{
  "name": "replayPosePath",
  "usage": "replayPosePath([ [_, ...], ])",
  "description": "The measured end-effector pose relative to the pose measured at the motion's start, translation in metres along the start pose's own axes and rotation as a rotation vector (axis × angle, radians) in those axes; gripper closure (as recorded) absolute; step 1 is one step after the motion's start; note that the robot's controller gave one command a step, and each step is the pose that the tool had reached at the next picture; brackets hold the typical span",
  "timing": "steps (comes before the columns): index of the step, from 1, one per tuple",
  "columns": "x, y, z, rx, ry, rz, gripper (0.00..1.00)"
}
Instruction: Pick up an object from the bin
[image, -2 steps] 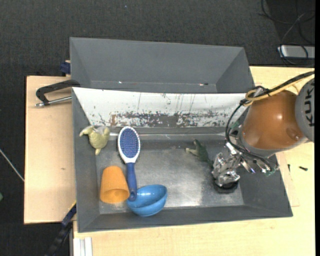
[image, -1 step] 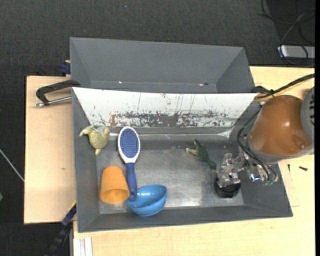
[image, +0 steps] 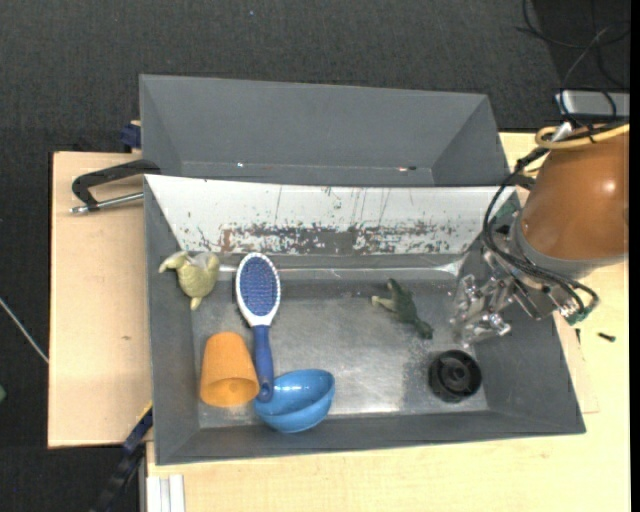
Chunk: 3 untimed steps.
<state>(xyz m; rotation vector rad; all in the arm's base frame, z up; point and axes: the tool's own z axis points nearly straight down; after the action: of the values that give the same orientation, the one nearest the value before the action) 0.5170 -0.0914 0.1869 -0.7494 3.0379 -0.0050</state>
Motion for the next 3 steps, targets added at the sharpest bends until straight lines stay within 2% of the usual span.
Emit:
replayPosePath([
  [1,0.002,0.0,0.003,-0.004,0.005,0.002,0.0],
  [2,0.034,-0.017,0.091,-0.011,0.012,-0.41,0.0],
  [3,0.032,-0.017,0.088,-0.008,0.008,-0.41,1.0],
])
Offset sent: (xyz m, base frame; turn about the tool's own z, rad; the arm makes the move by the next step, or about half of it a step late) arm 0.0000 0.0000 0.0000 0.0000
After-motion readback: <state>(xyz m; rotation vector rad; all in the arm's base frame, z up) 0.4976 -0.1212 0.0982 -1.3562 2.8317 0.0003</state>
